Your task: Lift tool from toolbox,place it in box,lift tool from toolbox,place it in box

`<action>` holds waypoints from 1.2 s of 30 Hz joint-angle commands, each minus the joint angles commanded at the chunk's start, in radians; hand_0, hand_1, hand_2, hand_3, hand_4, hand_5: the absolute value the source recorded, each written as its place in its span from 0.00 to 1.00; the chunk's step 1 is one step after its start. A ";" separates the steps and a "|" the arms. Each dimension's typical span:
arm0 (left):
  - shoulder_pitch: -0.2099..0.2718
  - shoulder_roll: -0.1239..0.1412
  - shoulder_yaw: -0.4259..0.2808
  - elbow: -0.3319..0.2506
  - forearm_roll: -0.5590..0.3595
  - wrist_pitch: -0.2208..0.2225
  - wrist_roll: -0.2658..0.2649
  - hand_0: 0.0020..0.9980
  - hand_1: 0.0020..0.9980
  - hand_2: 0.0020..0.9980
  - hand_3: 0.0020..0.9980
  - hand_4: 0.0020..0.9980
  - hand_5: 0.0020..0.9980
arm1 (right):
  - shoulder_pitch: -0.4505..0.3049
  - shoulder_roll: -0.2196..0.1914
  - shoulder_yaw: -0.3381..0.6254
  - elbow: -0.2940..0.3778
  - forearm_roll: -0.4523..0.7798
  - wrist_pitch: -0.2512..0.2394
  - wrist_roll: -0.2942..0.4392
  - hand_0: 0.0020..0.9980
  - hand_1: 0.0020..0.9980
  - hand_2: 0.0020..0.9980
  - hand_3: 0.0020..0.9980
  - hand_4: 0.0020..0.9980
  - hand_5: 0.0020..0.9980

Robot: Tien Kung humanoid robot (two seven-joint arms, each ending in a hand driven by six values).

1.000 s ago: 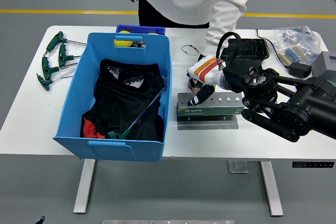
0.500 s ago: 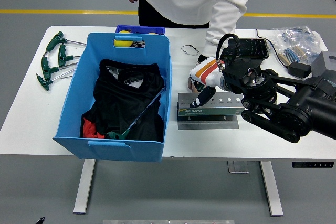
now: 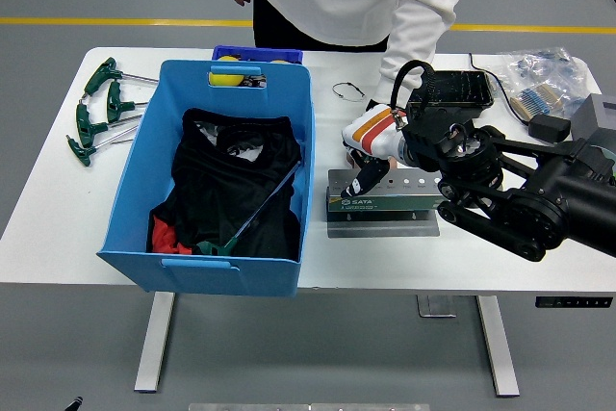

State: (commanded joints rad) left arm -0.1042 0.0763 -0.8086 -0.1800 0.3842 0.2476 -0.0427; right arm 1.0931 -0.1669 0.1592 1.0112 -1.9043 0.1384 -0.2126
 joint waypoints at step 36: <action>0.002 0.004 0.017 0.000 -0.021 0.000 -0.003 0.83 0.85 0.87 0.77 0.75 0.60 | 0.008 -0.003 -0.012 -0.007 -0.052 0.058 -0.019 0.62 0.30 0.28 0.22 0.97 0.67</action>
State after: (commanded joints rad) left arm -0.1024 0.0800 -0.7914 -0.1800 0.3634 0.2481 -0.0453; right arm 1.1009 -0.1697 0.1468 1.0043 -1.9559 0.1963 -0.2319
